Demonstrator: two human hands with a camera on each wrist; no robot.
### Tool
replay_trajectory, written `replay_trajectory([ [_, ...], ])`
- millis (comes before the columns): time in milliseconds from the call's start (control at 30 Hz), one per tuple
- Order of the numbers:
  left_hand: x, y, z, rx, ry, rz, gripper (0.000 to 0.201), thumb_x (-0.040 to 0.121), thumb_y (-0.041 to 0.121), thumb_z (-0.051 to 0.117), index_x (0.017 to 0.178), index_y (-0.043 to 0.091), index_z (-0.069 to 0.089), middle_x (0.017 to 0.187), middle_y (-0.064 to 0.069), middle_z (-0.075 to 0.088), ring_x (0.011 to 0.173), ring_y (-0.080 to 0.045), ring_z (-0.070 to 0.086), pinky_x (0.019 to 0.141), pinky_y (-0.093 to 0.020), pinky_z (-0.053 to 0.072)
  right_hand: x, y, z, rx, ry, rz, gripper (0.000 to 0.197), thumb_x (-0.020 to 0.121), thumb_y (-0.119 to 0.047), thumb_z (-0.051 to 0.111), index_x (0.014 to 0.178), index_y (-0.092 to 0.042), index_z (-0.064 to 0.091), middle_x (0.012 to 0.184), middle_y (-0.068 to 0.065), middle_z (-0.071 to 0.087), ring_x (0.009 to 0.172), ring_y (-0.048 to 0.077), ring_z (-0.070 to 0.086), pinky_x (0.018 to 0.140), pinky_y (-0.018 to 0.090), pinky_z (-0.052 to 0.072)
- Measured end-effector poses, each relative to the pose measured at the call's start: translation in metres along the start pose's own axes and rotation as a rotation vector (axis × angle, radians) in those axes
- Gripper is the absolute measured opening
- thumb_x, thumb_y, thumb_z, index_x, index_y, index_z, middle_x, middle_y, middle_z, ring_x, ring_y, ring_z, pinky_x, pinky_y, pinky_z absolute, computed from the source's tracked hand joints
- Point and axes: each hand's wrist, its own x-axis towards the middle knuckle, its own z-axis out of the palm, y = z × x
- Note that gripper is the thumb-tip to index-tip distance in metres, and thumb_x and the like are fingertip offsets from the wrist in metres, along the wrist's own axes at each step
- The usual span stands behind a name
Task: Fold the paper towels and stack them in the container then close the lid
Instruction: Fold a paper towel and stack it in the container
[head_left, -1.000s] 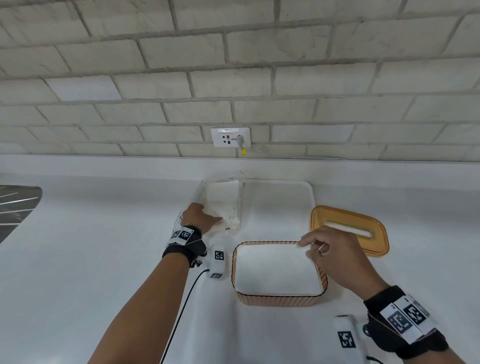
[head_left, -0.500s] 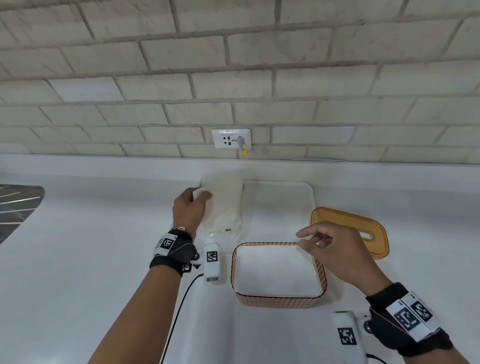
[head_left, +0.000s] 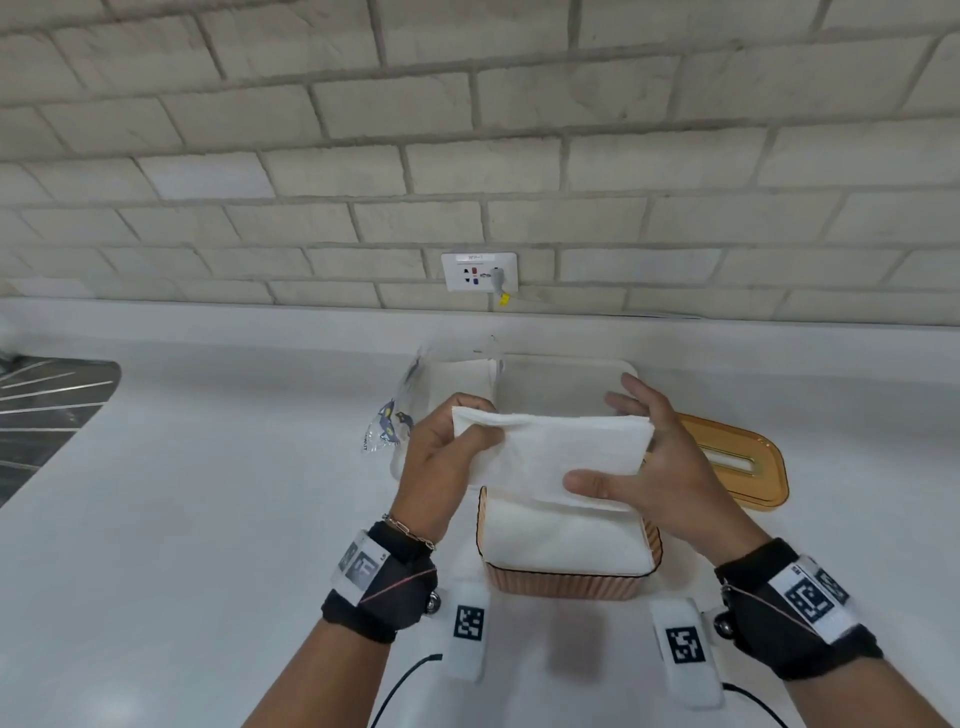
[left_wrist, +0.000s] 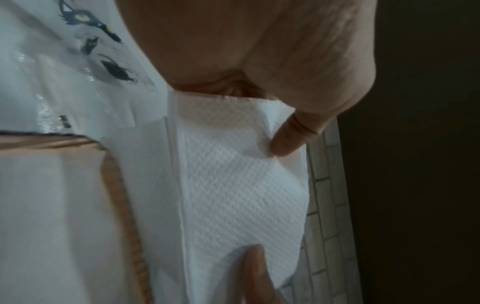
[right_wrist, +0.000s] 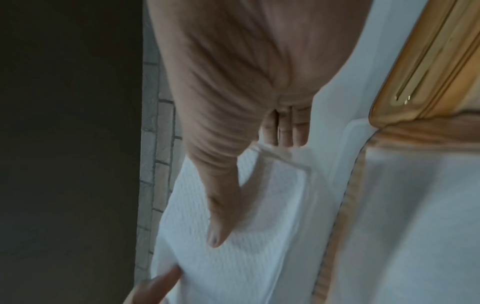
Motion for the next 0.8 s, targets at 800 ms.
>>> replay_trajectory([
  [800,-0.012,-0.045,0.014,0.015,0.261,-0.369,0.015,0.096,0.013,0.073,0.11,0.009,0.072,0.104,-0.01,0.081,0.1,-0.032,0.078,0.096,-0.056,0.06,-0.029,0.029,-0.013,-0.519,-0.203,-0.077,0.11,0.064,-0.038,0.099,0.145,-0.069,0.031,0.122,-0.022,0.055,0.117,0.007,0.05,0.101,0.025,0.044],
])
